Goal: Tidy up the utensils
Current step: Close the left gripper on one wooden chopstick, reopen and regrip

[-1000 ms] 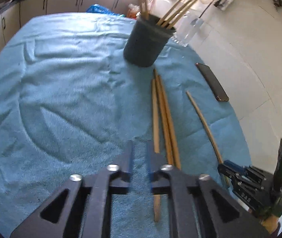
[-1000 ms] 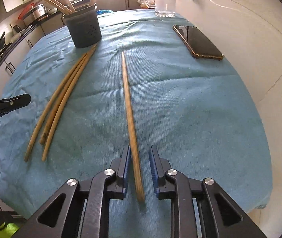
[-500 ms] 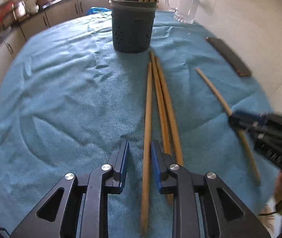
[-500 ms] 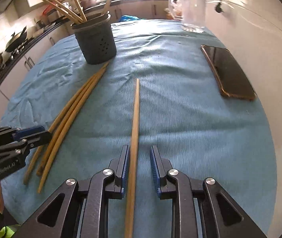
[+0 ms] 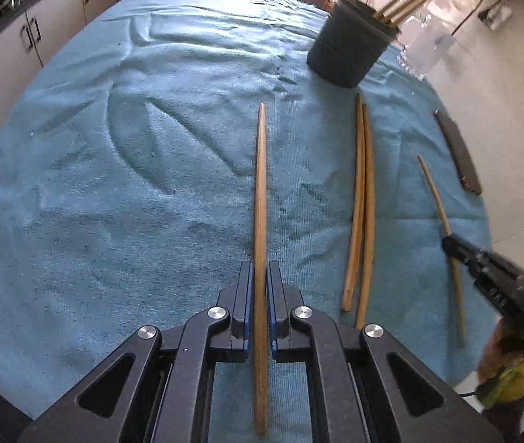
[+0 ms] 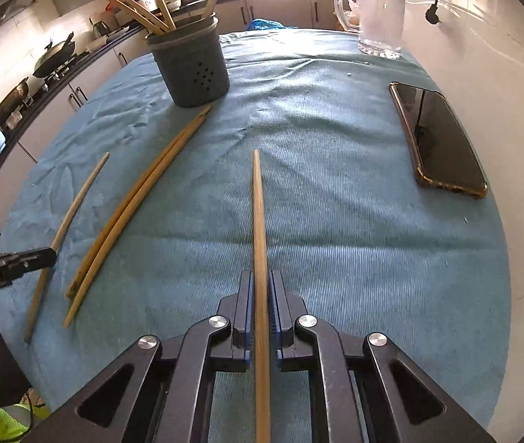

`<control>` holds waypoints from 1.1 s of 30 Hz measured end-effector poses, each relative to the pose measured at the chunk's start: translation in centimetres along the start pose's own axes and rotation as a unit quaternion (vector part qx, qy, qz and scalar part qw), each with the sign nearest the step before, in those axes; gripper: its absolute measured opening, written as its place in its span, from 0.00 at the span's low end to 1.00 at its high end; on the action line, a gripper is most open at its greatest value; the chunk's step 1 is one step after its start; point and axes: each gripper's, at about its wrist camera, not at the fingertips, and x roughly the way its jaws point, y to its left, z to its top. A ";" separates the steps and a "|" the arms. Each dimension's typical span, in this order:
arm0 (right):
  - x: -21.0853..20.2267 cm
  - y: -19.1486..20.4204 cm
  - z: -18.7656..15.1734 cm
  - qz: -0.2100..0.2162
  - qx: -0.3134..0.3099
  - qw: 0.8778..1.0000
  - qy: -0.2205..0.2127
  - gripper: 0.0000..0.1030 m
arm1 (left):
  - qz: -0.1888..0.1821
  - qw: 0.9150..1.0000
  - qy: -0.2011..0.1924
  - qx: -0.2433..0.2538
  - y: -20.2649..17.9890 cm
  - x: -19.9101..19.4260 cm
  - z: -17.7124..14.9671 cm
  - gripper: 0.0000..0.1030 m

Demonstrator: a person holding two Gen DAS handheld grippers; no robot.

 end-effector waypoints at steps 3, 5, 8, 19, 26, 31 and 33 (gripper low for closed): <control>-0.1 0.2 -0.1 -0.003 0.008 1.000 -0.003 0.19 | 0.000 1.000 -0.011 0.014 0.1 -1.0 1.2 0.08; -0.1 0.7 -0.2 -0.002 0.013 1.000 -0.004 0.29 | 0.011 0.999 -0.024 0.041 -0.2 -1.3 2.3 0.18; 0.2 1.5 0.1 -0.018 0.011 1.000 0.001 0.35 | 0.022 0.997 -0.030 0.070 -0.6 -0.9 4.5 0.26; 2.8 1.8 5.0 -0.044 0.009 0.997 0.059 0.34 | 0.028 0.996 0.016 0.080 0.5 4.1 11.0 0.29; 4.9 2.0 8.3 -0.067 -0.027 0.993 0.090 0.31 | 0.023 0.993 0.028 0.111 -1.4 5.7 13.0 0.29; 5.5 2.8 9.2 -0.071 -0.038 0.992 0.097 0.21 | 0.045 0.986 0.030 0.158 -3.0 6.5 12.6 0.35; 5.5 3.2 9.1 -0.072 -0.047 0.992 0.098 0.15 | 0.054 0.982 0.034 0.180 -3.7 6.5 12.2 0.35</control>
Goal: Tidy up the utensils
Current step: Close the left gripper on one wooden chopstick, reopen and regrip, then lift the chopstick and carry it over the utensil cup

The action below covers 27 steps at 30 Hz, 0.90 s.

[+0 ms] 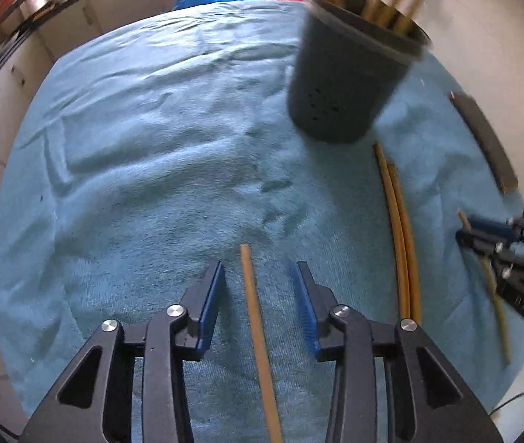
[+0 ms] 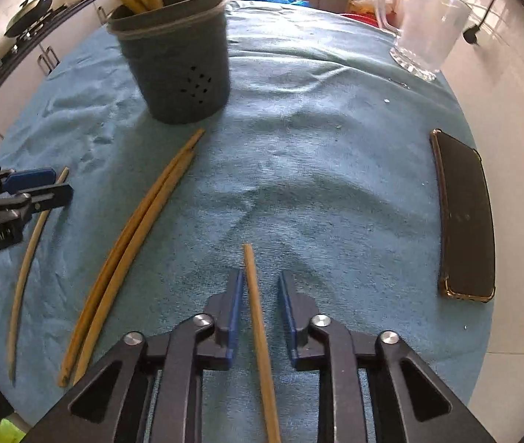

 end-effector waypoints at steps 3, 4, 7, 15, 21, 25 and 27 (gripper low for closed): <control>-0.1 0.4 0.0 -0.001 -0.001 1.000 -0.003 0.06 | -0.008 1.000 -0.003 -0.003 0.1 -0.1 0.0 0.10; -0.1 0.4 0.0 -0.003 0.001 1.000 -0.007 0.06 | -0.022 1.000 -0.001 -0.015 0.5 0.0 0.0 0.05; -0.4 0.3 -0.1 0.012 0.017 1.000 -0.021 0.06 | -0.040 0.997 -0.014 -0.057 1.9 -0.6 -0.5 0.05; -8.3 0.4 -1.3 0.014 0.032 0.990 -0.139 0.06 | -0.025 0.991 -0.126 -0.042 1.5 -9.6 -3.2 0.05; -15.1 0.5 -3.7 0.007 0.039 0.974 -0.224 0.06 | -0.017 0.976 -0.215 -0.028 0.6 -17.5 -5.9 0.05; -18.4 1.1 -5.8 0.009 0.039 0.966 -0.257 0.06 | 0.000 0.965 -0.261 -0.012 -0.6 -21.6 -9.0 0.05; -19.5 1.4 -7.0 0.009 0.037 0.963 -0.267 0.06 | 0.006 0.961 -0.277 -0.005 -1.6 -22.7 -10.3 0.05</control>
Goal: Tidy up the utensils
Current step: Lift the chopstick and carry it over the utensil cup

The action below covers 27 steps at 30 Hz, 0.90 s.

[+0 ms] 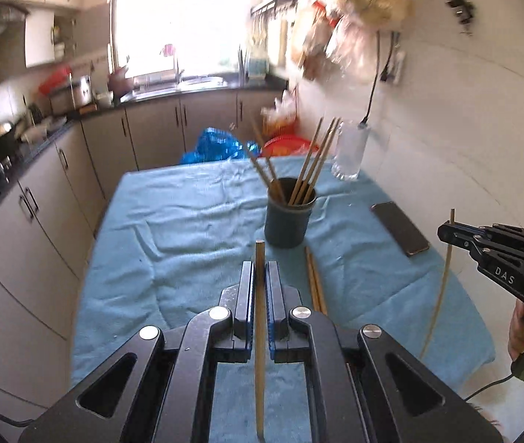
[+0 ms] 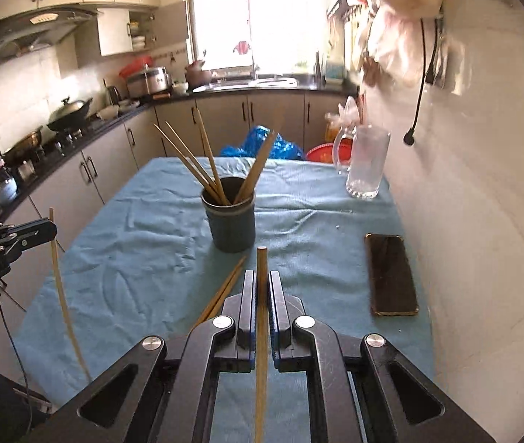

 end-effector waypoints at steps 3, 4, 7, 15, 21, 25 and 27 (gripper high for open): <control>-1.9 0.4 -0.7 0.002 -0.003 1.000 -0.013 0.06 | 0.004 1.000 -0.015 0.009 -1.1 -1.7 -0.9 0.05; -2.6 0.6 -1.0 0.003 -0.004 1.000 -0.018 0.06 | 0.008 1.000 -0.021 0.011 -1.5 -2.3 -1.3 0.05; -4.0 1.1 -1.6 0.006 -0.006 1.000 -0.027 0.06 | 0.009 0.999 -0.031 0.010 -2.1 -3.6 -1.9 0.05; -4.8 1.0 -1.9 0.014 0.001 0.999 -0.039 0.06 | 0.005 0.999 -0.053 0.007 -2.7 -5.6 -1.7 0.05; -4.6 0.4 -0.9 0.027 0.013 0.998 -0.049 0.06 | -0.010 0.998 -0.068 0.003 -2.8 -5.8 -0.1 0.05; -4.2 0.2 0.4 0.035 0.021 0.997 -0.060 0.06 | -0.023 0.997 -0.070 0.003 -2.7 -5.3 1.9 0.05; -3.9 0.1 1.2 0.039 0.025 0.997 -0.065 0.06 | -0.029 0.997 -0.065 0.003 -2.6 -4.8 2.9 0.05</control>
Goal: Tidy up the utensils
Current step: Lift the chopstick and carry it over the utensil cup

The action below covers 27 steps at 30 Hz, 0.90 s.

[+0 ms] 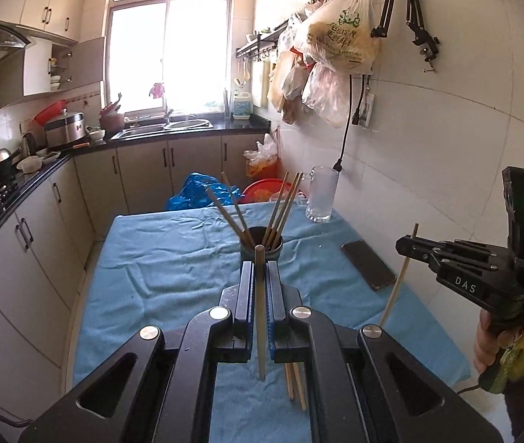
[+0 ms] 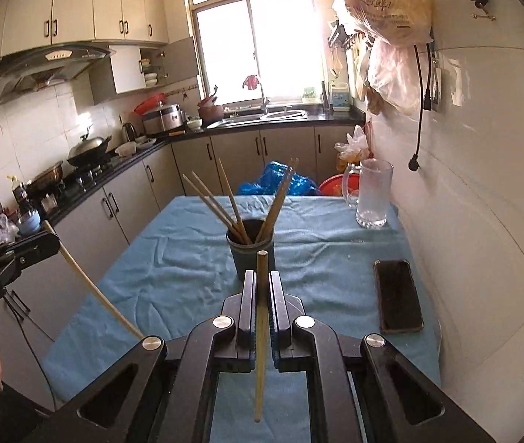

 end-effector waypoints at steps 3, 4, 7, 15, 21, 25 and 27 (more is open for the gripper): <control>0.8 -0.1 1.7 0.004 0.006 1.000 -0.010 0.06 | -0.013 1.000 0.007 -0.002 0.3 1.1 2.0 0.05; 1.0 -0.2 2.2 0.006 0.008 1.000 -0.014 0.06 | -0.014 1.000 0.007 -0.003 0.4 1.4 2.7 0.05; 1.6 -0.6 4.5 0.014 0.023 0.999 -0.033 0.06 | -0.015 1.000 0.003 -0.003 0.6 2.8 5.3 0.05; 3.2 -1.3 10.4 0.017 0.059 0.994 -0.088 0.06 | -0.015 0.999 -0.016 -0.030 1.6 6.8 11.4 0.05; 4.8 -1.8 13.9 0.009 0.083 0.989 -0.123 0.06 | -0.018 0.998 -0.025 -0.053 2.1 10.0 14.8 0.05; 6.4 -2.0 14.9 0.001 0.092 0.986 -0.136 0.06 | -0.014 0.998 -0.026 -0.054 2.2 12.1 16.0 0.05; 7.6 -2.2 15.2 -0.002 0.098 0.986 -0.137 0.06 | -0.012 0.998 -0.025 -0.054 2.3 13.2 16.2 0.05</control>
